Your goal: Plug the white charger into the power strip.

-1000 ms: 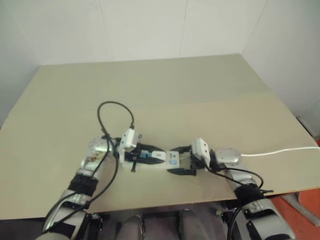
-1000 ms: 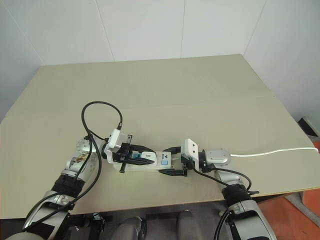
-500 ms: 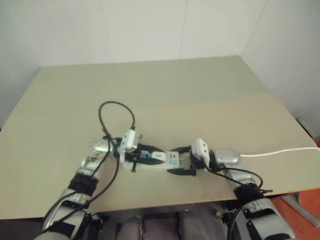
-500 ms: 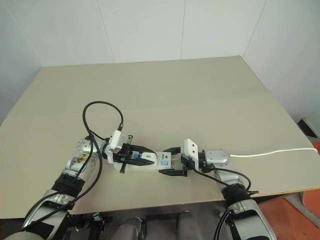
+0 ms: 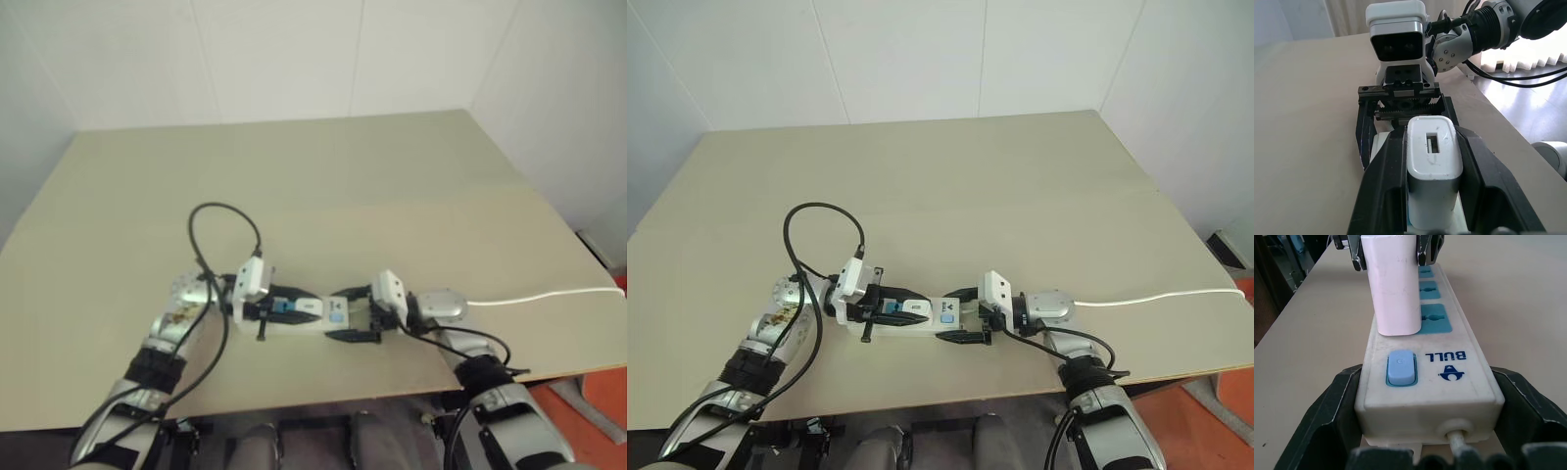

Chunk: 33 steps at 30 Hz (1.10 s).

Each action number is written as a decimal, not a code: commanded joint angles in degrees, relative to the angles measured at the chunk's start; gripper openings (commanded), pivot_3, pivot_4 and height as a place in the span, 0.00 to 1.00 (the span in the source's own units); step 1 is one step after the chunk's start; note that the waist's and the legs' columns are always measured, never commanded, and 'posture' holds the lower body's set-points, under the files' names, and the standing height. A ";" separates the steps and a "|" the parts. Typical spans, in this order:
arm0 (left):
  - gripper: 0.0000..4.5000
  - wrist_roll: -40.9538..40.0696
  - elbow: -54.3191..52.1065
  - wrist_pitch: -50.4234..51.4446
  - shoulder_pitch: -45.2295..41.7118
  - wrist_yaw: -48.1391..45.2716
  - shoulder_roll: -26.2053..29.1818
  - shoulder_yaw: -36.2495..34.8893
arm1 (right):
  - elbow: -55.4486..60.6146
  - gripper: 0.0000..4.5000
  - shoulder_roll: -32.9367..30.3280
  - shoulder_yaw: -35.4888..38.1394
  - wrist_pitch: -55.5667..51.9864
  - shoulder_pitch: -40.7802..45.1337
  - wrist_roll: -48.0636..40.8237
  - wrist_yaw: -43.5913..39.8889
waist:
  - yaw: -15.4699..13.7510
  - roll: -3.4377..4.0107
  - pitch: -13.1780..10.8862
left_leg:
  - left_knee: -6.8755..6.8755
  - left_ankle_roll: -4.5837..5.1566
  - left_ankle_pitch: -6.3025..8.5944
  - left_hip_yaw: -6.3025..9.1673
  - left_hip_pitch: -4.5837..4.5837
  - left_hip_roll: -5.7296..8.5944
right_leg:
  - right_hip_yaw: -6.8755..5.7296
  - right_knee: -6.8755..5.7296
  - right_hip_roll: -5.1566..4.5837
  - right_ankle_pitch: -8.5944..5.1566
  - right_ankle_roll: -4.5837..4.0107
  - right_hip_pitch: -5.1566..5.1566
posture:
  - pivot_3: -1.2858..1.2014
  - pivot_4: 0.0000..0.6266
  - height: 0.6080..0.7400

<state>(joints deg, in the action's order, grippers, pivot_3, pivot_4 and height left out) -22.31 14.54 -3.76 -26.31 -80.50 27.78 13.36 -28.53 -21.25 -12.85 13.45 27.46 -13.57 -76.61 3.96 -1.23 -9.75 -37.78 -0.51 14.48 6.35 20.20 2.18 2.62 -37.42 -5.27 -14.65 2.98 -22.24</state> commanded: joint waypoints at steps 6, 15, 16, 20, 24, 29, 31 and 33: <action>0.23 5.43 6.19 2.90 1.31 0.32 3.23 1.69 | 0.10 0.76 -1.27 0.62 1.53 0.21 0.29 -1.49 | -0.04 0.09 0.08 | 0.00 0.00 0.00 -0.01 0.01 -0.04 | -0.01 0.19 0.05 0.10 -0.08 0.05 | 0.52 0.24 1.00; 0.23 5.01 2.93 5.55 3.01 1.97 4.13 1.28 | -0.19 0.76 -1.31 0.81 1.85 0.13 0.31 -1.32 | -0.04 0.13 0.11 | 0.02 0.00 0.00 -0.01 0.01 -0.05 | -0.01 0.21 0.06 0.11 -0.08 0.05 | 0.52 0.24 1.00; 0.23 4.89 2.42 6.03 3.28 2.14 4.32 1.28 | -0.33 0.76 -1.31 0.82 1.92 0.19 0.32 -1.35 | -0.03 0.13 0.11 | 0.02 0.00 0.00 -0.01 0.01 -0.06 | 0.00 0.22 0.06 0.11 -0.08 0.05 | 0.52 0.24 1.00; 0.40 4.62 0.64 6.89 4.40 2.81 4.86 1.11 | -0.93 0.76 -1.14 0.79 2.22 0.47 0.38 -1.38 | 0.14 0.15 0.12 | 0.03 0.00 0.01 -0.01 0.01 -0.07 | 0.00 0.24 0.07 0.11 -0.08 0.05 | 0.52 0.24 1.00; 0.65 3.86 -1.00 7.92 4.95 1.91 5.30 0.57 | -1.41 0.76 -0.93 0.75 2.55 0.81 0.40 -1.58 | -0.38 0.30 0.19 | 0.13 0.03 0.03 -0.08 0.00 -0.11 | 0.04 0.30 0.10 0.12 -0.11 0.01 | 0.52 0.24 1.00; 1.00 3.19 -1.38 8.80 4.72 0.75 5.28 -0.29 | -1.88 0.76 -0.81 0.87 2.72 1.05 0.43 -1.87 | -0.73 0.34 0.21 | 0.13 0.03 0.03 -0.10 0.00 -0.09 | 0.04 0.32 0.08 0.12 -0.11 0.03 | 0.52 0.24 1.00; 1.00 2.84 -1.63 9.27 4.60 0.29 5.31 -0.73 | -2.03 0.76 -0.78 0.91 2.75 1.14 0.44 -1.95 | -0.71 0.34 0.21 | 0.13 0.03 0.03 -0.10 0.00 -0.10 | 0.04 0.32 0.09 0.12 -0.11 0.02 | 0.52 0.24 1.00; 1.00 2.12 -2.13 9.78 4.52 -0.10 5.29 -1.48 | -2.27 0.76 -0.76 0.94 2.80 1.29 0.47 -2.01 | -0.70 0.34 0.21 | 0.13 0.03 0.03 -0.11 0.00 -0.09 | 0.05 0.32 0.08 0.13 -0.11 0.02 | 0.52 0.24 1.00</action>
<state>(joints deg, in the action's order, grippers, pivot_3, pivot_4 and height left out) -20.46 11.58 4.13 -23.11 -79.91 33.12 11.12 -30.62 -21.95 -12.26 14.97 28.23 -13.73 -78.35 3.25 -0.90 -9.54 -37.65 -0.48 14.51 6.25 20.20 2.09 2.67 -37.09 -5.19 -14.53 2.87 -22.21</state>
